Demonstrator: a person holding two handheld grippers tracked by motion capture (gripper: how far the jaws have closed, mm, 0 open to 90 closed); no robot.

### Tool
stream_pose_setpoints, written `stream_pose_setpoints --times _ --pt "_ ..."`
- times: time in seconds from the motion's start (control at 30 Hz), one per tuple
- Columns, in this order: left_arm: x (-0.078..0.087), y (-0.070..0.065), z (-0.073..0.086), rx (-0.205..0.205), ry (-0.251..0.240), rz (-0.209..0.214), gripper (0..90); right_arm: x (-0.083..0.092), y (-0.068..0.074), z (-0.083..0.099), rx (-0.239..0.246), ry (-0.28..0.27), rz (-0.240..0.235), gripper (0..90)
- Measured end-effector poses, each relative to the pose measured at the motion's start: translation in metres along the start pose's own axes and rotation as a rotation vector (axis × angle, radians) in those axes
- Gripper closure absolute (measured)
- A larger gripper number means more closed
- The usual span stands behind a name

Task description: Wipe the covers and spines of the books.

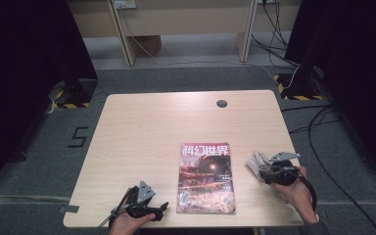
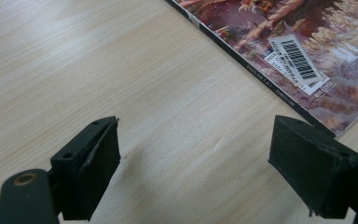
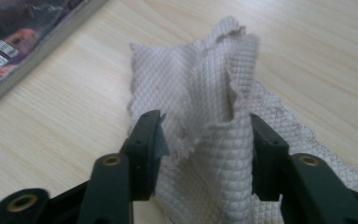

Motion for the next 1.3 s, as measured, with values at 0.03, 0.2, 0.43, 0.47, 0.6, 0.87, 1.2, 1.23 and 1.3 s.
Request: stream_pose_setpoints --times 0.03,0.2,0.43,0.47,0.6,0.87,1.2,1.23,1.3 --pt "-0.001 0.0 -0.001 0.001 -0.002 0.001 15.4 -0.001 -0.001 0.002 -0.004 0.007 -0.002 57.8" --pt "-0.002 -0.002 -0.001 -0.008 0.0 0.004 15.5 0.001 -0.006 0.004 -0.002 -0.002 -0.016 69.6" --pt "-0.001 -0.004 -0.001 -0.013 -0.002 0.005 15.6 0.007 -0.004 0.0 0.009 -0.049 -0.021 78.4" --pt "-0.001 -0.005 -0.001 -0.01 -0.001 0.007 15.8 0.009 -0.005 -0.002 0.017 -0.057 -0.018 78.8" --pt "0.0 -0.007 -0.002 -0.011 -0.001 0.011 16.1 0.015 -0.004 -0.007 0.02 -0.092 -0.016 79.2" --pt "-0.002 -0.02 -0.013 0.056 -0.022 0.068 16.9 0.023 0.008 -0.028 0.06 -0.152 -0.016 79.2" --pt "-0.018 -0.044 -0.03 0.026 -0.027 0.057 17.4 0.002 0.033 -0.067 0.149 -0.151 -0.052 79.2" --pt "-0.02 -0.046 -0.03 0.018 -0.028 0.057 17.5 -0.001 0.036 -0.071 0.15 -0.149 -0.054 79.2" --pt "-0.022 -0.049 -0.032 0.011 -0.03 0.055 17.3 -0.009 0.044 -0.082 0.173 -0.144 -0.065 79.1"
Point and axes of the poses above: each handheld gripper's, and its own axes: x roughly backward along the jaws, z roughly out of its underside, y roughly to its left, the point moved 8 cm from there along -x, roughly forward along the jaws, and after that the axes turned 15 degrees about -z, right-handed, at the moved point
